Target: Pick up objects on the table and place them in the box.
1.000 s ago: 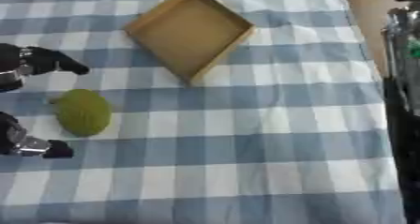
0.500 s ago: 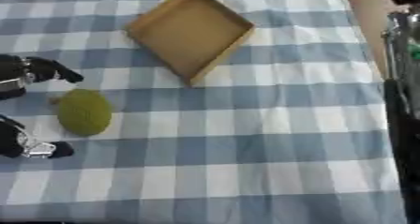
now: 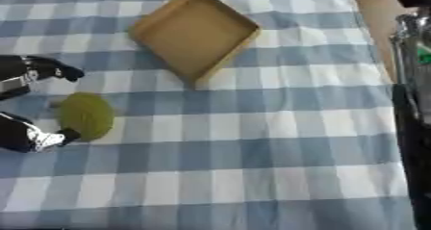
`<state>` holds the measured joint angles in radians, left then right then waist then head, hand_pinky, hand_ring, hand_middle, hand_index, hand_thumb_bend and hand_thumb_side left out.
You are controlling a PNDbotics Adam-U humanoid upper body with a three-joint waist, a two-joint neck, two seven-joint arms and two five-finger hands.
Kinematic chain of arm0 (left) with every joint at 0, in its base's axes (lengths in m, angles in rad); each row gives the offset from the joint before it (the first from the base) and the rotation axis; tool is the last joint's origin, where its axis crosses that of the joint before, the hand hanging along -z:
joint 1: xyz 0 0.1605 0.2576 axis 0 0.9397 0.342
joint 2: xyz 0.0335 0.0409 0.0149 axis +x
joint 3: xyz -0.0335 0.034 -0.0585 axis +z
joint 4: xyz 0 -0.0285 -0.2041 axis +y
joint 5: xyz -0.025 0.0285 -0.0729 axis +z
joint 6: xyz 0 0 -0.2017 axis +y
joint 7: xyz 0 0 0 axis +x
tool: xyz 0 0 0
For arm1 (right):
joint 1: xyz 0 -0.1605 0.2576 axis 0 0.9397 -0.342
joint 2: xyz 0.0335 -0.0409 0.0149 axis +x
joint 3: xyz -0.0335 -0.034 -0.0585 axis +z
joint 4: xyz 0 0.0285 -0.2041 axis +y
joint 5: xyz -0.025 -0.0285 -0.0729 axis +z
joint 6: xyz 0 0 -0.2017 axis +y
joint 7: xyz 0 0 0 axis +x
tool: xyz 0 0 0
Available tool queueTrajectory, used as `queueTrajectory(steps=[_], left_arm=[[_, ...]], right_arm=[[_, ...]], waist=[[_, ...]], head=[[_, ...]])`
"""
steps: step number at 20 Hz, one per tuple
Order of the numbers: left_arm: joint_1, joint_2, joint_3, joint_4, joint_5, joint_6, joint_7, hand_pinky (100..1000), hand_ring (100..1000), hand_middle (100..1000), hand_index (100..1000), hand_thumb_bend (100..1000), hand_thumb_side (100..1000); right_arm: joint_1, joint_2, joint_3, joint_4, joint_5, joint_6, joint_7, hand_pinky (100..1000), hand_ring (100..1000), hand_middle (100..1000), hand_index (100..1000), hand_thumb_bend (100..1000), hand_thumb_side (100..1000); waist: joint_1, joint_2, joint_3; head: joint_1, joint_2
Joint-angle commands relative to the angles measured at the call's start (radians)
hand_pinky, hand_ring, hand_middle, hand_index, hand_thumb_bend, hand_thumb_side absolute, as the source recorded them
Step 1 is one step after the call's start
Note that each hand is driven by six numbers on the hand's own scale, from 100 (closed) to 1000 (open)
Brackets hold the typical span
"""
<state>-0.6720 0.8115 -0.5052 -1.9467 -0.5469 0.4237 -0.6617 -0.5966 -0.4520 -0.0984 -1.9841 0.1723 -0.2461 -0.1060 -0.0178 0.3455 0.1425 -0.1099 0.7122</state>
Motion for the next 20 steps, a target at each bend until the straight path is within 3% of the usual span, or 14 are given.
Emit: queueTrajectory(steps=[1,5,13,20], left_arm=[[-0.022,-0.004,0.006,0.027,-0.054,-0.014,0.018,954,930,852,959,462,362],[-0.032,-0.029,-0.018,0.091,-0.122,-0.058,0.0,962,942,867,959,503,319],[-0.037,-0.067,-0.042,0.207,-0.177,-0.103,-0.032,964,949,871,954,482,227],[-0.045,-0.087,-0.055,0.249,-0.181,-0.118,-0.047,916,896,790,931,442,223]], right_arm=[[-0.008,-0.01,-0.006,-0.016,-0.009,-0.001,0.002,867,901,644,836,100,523],[-0.008,-0.008,-0.006,-0.016,-0.01,-0.001,0.003,868,903,643,836,100,523],[-0.006,-0.004,-0.006,-0.016,-0.013,-0.001,0.001,869,905,643,836,100,523],[-0.004,-0.001,-0.007,-0.016,-0.015,0.0,-0.001,869,906,642,836,100,523]], waist=[[0.002,-0.017,-0.002],[0.002,-0.015,-0.006],[0.004,-0.013,-0.009],[0.004,-0.014,-0.011]], head=[[0.004,-0.012],[0.007,-0.015],[0.01,-0.015],[0.013,-0.014]])
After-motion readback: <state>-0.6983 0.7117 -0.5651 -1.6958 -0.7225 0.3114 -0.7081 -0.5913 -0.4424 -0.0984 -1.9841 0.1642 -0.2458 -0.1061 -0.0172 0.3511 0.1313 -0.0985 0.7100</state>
